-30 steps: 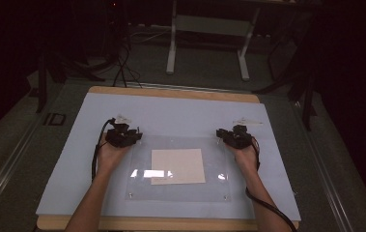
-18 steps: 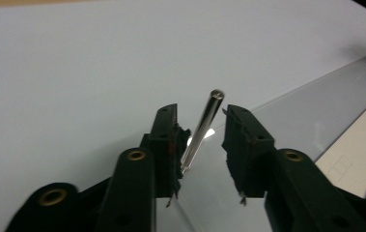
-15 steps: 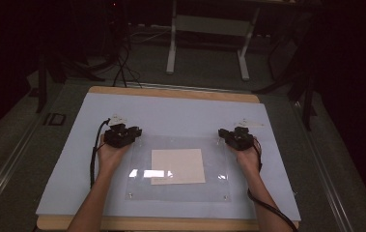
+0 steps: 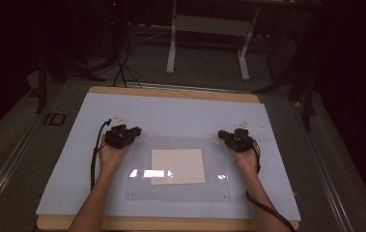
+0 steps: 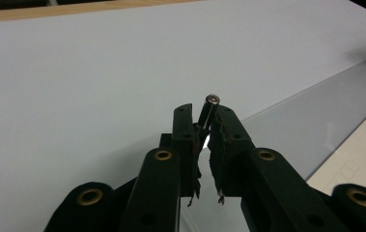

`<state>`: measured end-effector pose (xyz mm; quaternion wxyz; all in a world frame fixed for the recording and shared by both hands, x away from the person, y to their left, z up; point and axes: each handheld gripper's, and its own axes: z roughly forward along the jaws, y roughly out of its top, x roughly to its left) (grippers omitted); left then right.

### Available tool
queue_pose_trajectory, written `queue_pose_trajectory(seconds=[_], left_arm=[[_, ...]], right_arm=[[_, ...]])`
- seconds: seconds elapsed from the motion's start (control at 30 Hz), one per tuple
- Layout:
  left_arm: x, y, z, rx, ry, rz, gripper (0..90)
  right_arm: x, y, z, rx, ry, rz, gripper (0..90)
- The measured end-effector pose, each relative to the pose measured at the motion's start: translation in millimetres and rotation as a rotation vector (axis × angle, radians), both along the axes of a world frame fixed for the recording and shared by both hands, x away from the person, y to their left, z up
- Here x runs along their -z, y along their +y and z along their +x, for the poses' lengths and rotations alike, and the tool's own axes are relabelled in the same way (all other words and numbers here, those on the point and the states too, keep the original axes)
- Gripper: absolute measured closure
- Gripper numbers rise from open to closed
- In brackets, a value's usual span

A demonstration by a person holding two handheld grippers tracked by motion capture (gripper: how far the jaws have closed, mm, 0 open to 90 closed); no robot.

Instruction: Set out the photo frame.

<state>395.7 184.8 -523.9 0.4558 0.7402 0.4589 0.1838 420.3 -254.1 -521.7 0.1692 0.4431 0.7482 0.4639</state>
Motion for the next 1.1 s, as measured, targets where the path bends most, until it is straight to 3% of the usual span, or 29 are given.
queue_pose_trajectory(seconds=[0.4, 0.83, 1.1], left_arm=[[2.3, -1.3, 1.5, -0.009, -0.027, -0.033, 82.1], [-0.3, 5.6, 15.9, 0.022, 0.069, -0.086, 82.5], [0.0, 9.5, 31.0, 0.014, 0.149, -0.155, 82.8]], right_arm=[[-0.9, -0.6, 1.7, -0.001, 0.020, 0.005, 83.2], [-4.5, -2.5, 10.0, -0.004, 0.097, 0.031, 82.8], [-6.4, -3.7, 23.8, -0.001, 0.164, 0.061, 83.6]])
